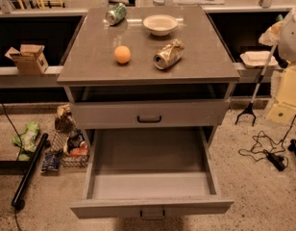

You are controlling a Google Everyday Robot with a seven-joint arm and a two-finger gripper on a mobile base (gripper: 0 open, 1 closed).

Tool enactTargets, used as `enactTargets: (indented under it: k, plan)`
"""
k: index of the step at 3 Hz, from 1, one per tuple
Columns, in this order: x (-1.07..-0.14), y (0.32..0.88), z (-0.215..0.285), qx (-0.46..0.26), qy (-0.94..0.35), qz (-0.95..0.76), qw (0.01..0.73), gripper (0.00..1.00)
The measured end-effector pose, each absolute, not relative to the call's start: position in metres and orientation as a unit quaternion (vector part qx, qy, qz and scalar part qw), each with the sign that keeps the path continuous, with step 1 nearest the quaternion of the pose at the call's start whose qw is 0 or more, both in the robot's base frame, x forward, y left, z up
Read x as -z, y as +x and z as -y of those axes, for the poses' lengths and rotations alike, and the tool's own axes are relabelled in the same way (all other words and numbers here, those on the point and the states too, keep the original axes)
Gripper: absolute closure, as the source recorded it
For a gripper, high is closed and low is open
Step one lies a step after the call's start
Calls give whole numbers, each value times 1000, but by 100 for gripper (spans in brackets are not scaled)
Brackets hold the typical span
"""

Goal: Place orange can into middle drawer

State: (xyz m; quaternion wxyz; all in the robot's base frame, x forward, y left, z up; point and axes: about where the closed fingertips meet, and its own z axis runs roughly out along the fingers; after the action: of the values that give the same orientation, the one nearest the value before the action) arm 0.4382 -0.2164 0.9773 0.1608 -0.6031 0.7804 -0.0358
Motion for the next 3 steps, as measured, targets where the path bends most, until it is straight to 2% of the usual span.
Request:
enactTargets:
  k: [2,3]
  plan:
    - [-975,448,217,33,-579,-798,163,0]
    - [-969,491,217,15,-501,-844,190,0]
